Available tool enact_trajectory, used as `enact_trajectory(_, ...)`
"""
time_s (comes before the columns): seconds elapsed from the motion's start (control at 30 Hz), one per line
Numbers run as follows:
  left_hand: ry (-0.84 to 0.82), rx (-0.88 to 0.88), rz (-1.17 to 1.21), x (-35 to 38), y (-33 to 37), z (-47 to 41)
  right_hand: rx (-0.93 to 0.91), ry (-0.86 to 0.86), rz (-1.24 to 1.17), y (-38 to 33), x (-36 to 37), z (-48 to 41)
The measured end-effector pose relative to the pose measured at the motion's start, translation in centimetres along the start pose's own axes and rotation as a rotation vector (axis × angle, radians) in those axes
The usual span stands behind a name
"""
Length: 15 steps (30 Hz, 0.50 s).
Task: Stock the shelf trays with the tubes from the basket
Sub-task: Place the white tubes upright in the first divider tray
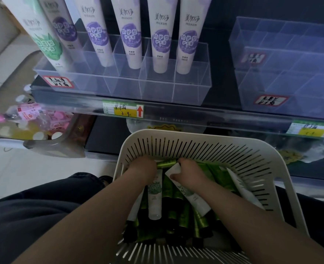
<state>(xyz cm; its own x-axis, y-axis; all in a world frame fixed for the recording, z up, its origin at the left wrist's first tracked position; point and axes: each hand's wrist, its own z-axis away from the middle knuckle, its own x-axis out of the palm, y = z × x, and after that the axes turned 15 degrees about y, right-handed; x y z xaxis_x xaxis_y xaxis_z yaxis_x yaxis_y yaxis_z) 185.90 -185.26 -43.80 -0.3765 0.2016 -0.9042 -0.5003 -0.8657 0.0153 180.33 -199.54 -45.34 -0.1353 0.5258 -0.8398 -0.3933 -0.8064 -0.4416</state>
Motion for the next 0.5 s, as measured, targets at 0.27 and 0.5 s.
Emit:
enact_trajectory(0.27,-0.090,0.082,-0.080,-1.0,-0.5,0.8,0.034,0.038,-0.096,-0.2,-1.4,0.2)
enact_trajectory(0.5,-0.080,0.114,-0.158,-2.9,-0.4,1.6,0.027,0.029,-0.150,-0.6,-2.7,1.2)
